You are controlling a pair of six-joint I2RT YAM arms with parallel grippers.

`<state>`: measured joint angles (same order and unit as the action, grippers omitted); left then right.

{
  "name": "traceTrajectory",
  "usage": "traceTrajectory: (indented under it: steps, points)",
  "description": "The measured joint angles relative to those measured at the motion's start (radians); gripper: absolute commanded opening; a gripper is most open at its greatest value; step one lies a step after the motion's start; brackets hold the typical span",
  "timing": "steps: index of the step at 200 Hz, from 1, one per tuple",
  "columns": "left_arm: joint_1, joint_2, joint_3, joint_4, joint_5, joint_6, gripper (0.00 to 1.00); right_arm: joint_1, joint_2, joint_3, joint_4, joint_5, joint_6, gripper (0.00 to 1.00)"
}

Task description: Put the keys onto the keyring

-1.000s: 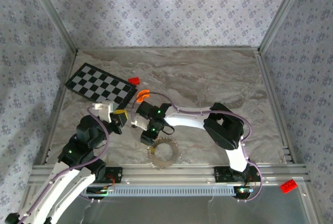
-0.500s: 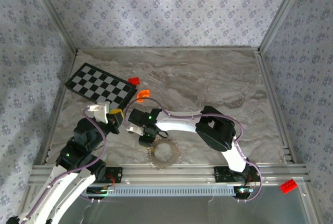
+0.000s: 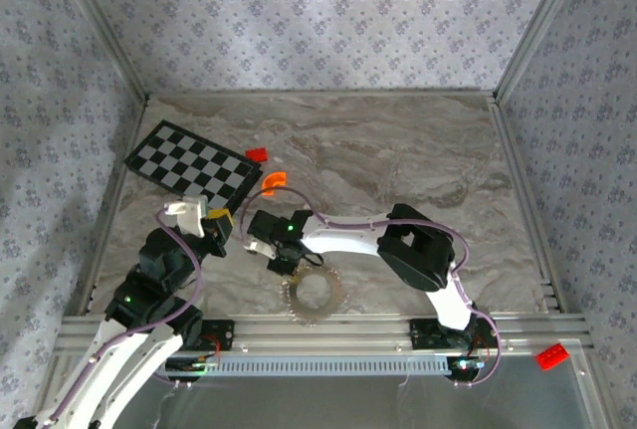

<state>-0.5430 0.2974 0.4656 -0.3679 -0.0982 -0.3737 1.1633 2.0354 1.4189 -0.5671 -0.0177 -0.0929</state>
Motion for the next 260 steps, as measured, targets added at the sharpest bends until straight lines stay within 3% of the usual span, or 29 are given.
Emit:
traceTrajectory:
  steps: [55, 132, 191, 220, 242, 260]
  points:
    - [0.000, 0.000, 0.001, 0.000, 0.000, 0.006, 0.13, -0.042, -0.051, -0.082, 0.073, -0.054, 0.022, 0.00]
    - [0.000, 0.038, 0.001, 0.004, 0.008, 0.006, 0.14, -0.108, -0.150, -0.211, 0.141, -0.081, 0.035, 0.00]
    - [0.000, 0.067, 0.001, 0.016, 0.061, 0.006, 0.14, -0.167, -0.316, -0.373, 0.229, -0.173, 0.042, 0.00]
    - [0.000, 0.084, 0.001, 0.027, 0.084, 0.006, 0.14, -0.217, -0.326, -0.372, 0.250, -0.267, 0.098, 0.29]
    - [0.000, 0.085, 0.001, 0.028, 0.090, 0.006, 0.13, -0.231, -0.307, -0.336, 0.208, -0.294, 0.122, 0.33]
    - [0.000, 0.085, 0.001, 0.028, 0.090, 0.006, 0.14, -0.205, -0.290, -0.288, 0.154, -0.293, 0.127, 0.29]
